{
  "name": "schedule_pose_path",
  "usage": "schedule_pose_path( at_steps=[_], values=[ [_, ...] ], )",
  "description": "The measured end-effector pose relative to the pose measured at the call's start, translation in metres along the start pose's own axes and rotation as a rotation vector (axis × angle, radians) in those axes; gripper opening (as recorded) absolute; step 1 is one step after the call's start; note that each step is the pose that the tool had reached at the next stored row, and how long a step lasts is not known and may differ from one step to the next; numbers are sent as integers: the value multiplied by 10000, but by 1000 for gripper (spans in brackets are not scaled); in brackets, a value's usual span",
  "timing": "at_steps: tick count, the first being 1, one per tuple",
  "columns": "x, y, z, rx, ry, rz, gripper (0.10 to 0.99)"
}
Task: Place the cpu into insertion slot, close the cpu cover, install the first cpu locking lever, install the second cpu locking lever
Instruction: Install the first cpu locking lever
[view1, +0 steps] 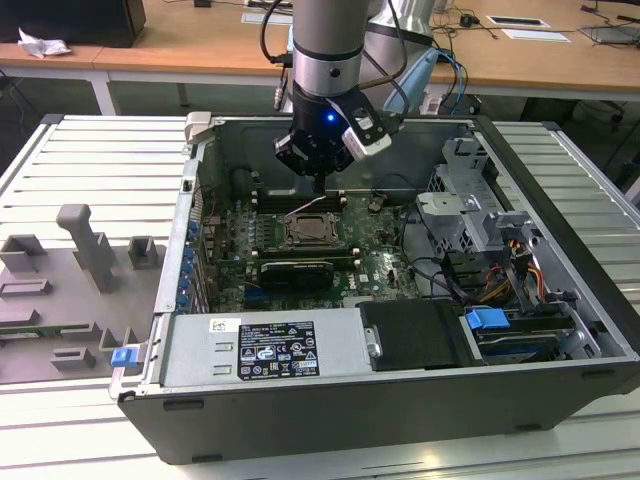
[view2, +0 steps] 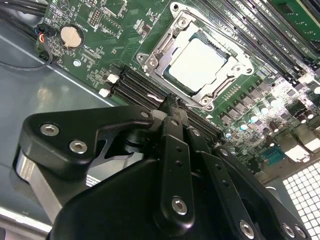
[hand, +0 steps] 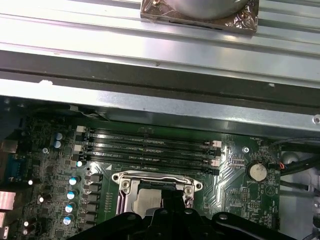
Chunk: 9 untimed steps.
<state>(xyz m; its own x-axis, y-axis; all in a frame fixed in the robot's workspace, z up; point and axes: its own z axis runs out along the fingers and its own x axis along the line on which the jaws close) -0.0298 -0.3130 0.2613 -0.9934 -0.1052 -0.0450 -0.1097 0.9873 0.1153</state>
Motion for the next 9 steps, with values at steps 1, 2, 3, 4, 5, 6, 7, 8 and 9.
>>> schedule_pose_path(
  at_steps=[1, 2, 3, 4, 5, 6, 7, 8, 9],
  values=[
    [0, 0, 0, 0, 1, -1, 106],
    [0, 0, 1, 0, 0, -1, 106],
    [0, 0, 3, -1, -1, 0, 106],
    [0, 0, 4, -1, 0, 0, 106],
    [0, -1, 7, -1, -1, 0, 106],
    [0, -1, 9, 0, 0, 0, 106],
    [1, -2, 12, -18, -3, 5, 106],
    [3, -2, 19, -74, -10, 15, 106],
    [4, -3, 31, -87, -13, 18, 106]
  ],
)
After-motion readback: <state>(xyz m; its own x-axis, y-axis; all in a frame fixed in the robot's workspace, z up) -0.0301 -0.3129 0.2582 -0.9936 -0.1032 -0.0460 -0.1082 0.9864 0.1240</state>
